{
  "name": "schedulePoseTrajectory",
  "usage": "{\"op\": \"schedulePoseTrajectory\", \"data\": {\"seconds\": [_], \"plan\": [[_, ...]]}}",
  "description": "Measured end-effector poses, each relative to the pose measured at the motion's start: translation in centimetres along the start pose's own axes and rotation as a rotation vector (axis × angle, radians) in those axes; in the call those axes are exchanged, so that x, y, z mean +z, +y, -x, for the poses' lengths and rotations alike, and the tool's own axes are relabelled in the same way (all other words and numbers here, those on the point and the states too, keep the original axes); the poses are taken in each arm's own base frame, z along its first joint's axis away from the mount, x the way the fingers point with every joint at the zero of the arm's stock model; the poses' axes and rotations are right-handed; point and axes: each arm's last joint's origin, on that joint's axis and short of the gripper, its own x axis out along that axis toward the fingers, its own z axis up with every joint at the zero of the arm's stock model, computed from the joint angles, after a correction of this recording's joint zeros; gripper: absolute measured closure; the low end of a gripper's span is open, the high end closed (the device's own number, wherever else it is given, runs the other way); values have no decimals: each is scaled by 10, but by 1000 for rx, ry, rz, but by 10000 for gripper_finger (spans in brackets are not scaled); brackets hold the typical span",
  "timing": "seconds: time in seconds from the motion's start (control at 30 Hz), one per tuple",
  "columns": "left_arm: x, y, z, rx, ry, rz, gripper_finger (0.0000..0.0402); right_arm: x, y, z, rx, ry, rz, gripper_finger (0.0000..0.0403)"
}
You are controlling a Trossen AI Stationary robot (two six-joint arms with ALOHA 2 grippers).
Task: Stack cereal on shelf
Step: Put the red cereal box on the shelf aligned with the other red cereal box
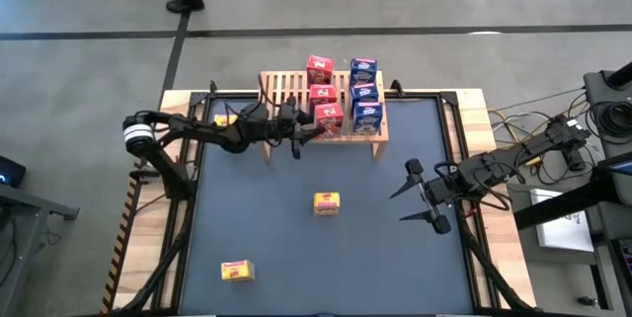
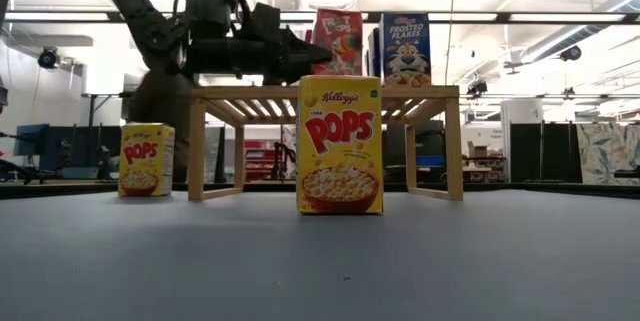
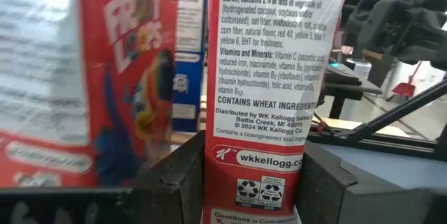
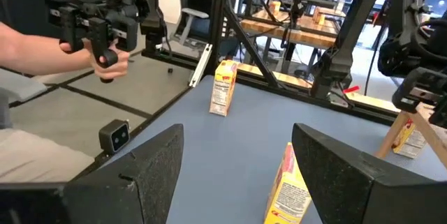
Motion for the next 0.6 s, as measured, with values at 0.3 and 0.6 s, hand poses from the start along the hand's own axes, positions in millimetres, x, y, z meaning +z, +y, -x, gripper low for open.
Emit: {"op": "schedulePoseTrajectory", "data": {"seconds": [0.3,0.6], "plan": [[0,10,6,-9,16,1,248,-3,1,0,30,7,-7,145],[-1,15,7,0,38,5,248,-3,1,0,30,12,-7,142]]}}
